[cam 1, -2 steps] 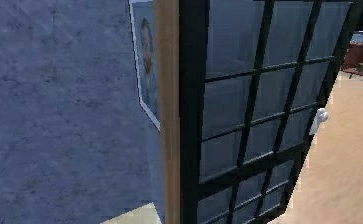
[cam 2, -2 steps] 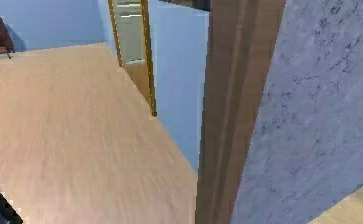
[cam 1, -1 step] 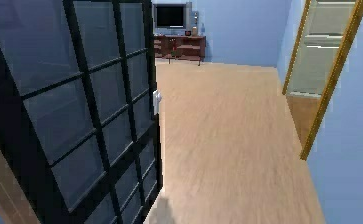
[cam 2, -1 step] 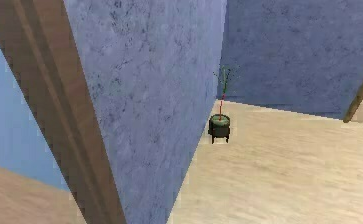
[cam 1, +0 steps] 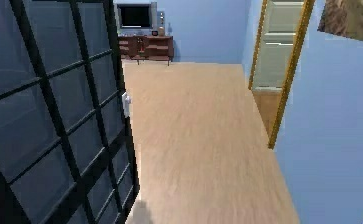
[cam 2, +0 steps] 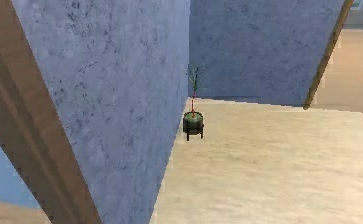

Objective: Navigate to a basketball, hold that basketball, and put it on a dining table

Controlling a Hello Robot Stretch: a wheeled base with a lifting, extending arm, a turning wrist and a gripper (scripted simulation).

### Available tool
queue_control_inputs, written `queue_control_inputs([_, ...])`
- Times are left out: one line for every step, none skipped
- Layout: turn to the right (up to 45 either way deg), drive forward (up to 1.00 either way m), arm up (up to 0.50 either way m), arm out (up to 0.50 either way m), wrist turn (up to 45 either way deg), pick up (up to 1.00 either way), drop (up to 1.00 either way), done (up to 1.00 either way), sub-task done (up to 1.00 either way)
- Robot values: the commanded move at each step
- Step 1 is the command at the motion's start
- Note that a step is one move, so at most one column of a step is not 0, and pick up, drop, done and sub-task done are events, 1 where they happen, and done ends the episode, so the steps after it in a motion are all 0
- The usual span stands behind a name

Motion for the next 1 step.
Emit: queue_control_inputs([0.0, 1.00, 0.00, 0.00, 0.0, 0.00, 0.00, 0.00, 0.00])
